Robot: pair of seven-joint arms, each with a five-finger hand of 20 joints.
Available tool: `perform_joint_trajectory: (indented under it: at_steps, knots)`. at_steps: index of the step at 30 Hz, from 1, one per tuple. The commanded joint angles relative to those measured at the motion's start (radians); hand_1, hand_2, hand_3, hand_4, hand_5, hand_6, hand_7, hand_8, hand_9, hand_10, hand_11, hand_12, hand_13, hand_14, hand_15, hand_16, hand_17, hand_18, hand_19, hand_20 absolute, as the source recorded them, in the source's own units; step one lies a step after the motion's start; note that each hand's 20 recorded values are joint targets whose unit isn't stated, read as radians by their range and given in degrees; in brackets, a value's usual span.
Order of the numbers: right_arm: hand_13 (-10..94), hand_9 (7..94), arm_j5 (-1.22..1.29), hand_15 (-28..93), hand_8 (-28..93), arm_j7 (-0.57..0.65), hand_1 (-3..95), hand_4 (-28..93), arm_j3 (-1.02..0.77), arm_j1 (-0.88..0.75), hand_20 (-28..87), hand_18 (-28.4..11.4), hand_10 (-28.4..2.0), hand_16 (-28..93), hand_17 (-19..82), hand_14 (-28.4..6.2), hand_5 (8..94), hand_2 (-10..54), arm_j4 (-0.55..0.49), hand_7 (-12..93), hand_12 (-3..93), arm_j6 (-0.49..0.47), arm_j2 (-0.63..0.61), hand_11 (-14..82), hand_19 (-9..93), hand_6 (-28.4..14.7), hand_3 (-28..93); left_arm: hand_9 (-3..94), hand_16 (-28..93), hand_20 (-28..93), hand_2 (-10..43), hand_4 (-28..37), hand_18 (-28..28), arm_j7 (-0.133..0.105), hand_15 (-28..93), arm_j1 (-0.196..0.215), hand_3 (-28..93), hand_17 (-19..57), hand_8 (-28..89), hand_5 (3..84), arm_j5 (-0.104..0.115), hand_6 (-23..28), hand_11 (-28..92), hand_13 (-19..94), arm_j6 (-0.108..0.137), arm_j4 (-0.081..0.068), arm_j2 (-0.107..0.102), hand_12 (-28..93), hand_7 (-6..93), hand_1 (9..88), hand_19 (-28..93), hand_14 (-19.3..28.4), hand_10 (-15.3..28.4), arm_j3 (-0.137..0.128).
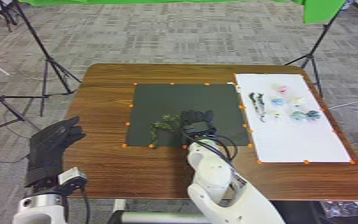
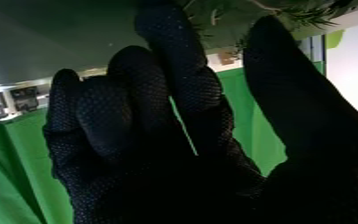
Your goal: Arrange flowers
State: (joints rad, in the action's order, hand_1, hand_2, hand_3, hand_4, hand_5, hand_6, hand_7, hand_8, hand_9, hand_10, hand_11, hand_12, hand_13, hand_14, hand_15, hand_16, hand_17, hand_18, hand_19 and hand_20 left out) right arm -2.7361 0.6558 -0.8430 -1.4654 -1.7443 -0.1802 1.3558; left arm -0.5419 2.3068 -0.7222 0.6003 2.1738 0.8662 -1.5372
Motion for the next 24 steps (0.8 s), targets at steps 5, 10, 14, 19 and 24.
perform_joint_trajectory:
  at_steps: [5,10,14,19,24]
  knots:
    - [54,68.2,-0.071,87,7,-0.015,39.6,-25,-0.022,-0.047,40,-28.4,-22.0,30,13,-26.6,82.9,-4.5,0.033,38,32.0,-0.056,0.032,65.4,66,-3.2,76,42.8,-22,47,3.4,-14.1,24.9,0.018,84,-0.008,82,-3.3,-10,53.1,-0.016,16.8,52,34,-0.016,-0.005,0.017,13,20.1,29.3,55,28.4,24.6,-0.003]
    - [56,70.2,-0.072,87,12,-0.017,43.8,-26,-0.016,-0.062,39,-28.4,-20.9,31,13,-25.4,84.9,-6.5,0.026,37,32.4,-0.063,0.030,65.3,67,-3.0,77,42.7,-22,47,3.4,-14.1,24.8,0.011,84,0.001,82,-3.2,-10,53.1,-0.005,16.8,52,34,-0.007,0.000,0.004,13,20.1,29.3,55,28.4,24.6,-0.003]
    - [57,71.1,-0.069,87,13,-0.021,44.4,-26,-0.017,-0.070,39,-28.4,-20.7,31,13,-25.1,85.6,-7.0,0.019,36,32.5,-0.068,0.034,65.1,68,-3.0,77,42.7,-22,47,3.4,-14.0,24.8,0.018,84,0.004,82,-3.2,-10,53.1,-0.014,16.8,52,34,-0.004,0.004,0.008,13,20.0,29.3,55,28.4,24.6,-0.007]
    - [58,72.3,-0.101,87,15,-0.053,44.1,-25,-0.039,-0.096,38,-28.4,-20.2,31,14,-24.7,87.3,-6.7,0.008,34,32.5,-0.079,0.063,65.1,68,-3.1,78,42.7,-22,47,3.4,-13.9,24.8,0.019,84,0.012,83,-3.3,-10,53.2,-0.016,16.8,52,34,0.004,0.010,0.002,13,20.0,29.3,55,28.4,24.6,-0.011]
    - [58,72.8,-0.119,87,16,-0.074,44.1,-25,-0.054,-0.105,37,-28.4,-20.1,32,14,-24.7,87.9,-6.6,0.002,33,32.6,-0.082,0.082,65.1,69,-3.0,78,42.6,-22,47,3.4,-13.9,24.8,0.030,84,0.011,83,-3.3,-10,53.2,-0.027,16.8,52,34,0.005,0.012,0.006,13,20.1,29.4,55,28.4,24.6,-0.015]
